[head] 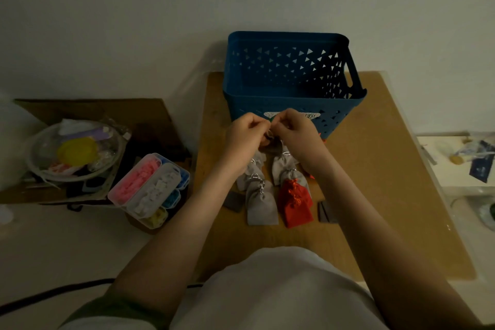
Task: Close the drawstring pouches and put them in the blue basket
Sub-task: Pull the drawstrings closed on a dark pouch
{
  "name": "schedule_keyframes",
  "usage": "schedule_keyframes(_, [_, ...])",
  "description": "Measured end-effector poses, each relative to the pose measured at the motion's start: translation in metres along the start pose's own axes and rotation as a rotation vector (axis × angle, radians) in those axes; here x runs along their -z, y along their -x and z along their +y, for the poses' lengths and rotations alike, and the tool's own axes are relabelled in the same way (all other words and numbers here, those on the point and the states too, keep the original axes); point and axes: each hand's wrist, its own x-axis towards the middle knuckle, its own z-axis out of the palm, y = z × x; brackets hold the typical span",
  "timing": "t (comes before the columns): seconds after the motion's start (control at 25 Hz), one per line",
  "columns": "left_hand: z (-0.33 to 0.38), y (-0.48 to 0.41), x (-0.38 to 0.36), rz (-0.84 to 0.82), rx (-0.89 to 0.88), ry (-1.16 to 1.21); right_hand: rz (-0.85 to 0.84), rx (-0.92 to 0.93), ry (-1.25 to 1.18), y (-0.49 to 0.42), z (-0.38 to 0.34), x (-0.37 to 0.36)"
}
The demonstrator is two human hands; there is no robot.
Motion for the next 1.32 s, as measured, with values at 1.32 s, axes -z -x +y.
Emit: schedule_keyframes(1.32, [-0.003,-0.004,0.012,-0.166,-0.022,0.261,-0.079,-0.03,0.059,0.003,-0.005,0.007])
